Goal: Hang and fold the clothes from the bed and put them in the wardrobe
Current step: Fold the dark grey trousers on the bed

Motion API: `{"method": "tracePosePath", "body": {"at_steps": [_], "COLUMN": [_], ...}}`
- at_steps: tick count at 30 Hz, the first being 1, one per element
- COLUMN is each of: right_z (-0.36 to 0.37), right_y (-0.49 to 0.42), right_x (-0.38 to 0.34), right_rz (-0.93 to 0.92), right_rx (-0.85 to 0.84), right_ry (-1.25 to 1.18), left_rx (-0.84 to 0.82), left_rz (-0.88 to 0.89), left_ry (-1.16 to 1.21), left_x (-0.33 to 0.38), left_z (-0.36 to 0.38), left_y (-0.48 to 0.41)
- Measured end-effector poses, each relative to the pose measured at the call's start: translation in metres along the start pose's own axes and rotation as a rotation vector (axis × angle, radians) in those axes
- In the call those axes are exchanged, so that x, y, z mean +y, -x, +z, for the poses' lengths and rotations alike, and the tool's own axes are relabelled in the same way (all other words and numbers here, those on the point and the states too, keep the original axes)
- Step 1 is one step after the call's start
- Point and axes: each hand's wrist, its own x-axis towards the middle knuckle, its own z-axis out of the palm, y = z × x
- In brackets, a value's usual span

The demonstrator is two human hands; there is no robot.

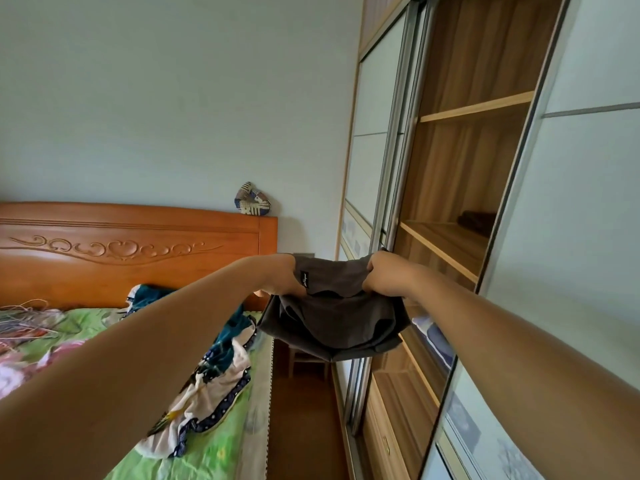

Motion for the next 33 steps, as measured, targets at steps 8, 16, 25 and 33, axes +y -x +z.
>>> {"method": "tracePosePath", "body": {"at_steps": [8,16,25,33], "right_z": [-0.031,-0.069,-0.115,-0.147], "right_y": [-0.124,-0.235,-0.315,-0.321], "right_x": [0.018,0.068,0.150,0.219], "right_rz": [0.012,0.129,0.375,0.682], "right_rx": [0.071,0.186,0.337,0.499], "right_ry": [0.019,-0.016,-0.055,-0.099], "left_rx": [0.072,0.071,-0.005,-0.191], "left_rz": [0.022,0.143,0.457,0.787], "left_ry": [-0.035,-0.040,-0.005,-0.039], "left_x": [0.003,0.040,0.107,0.209], "left_z": [-0.036,-0.074,-0.084,-0.080], "left_y": [-0.129,-0.270,-0.438,-0.543]}}
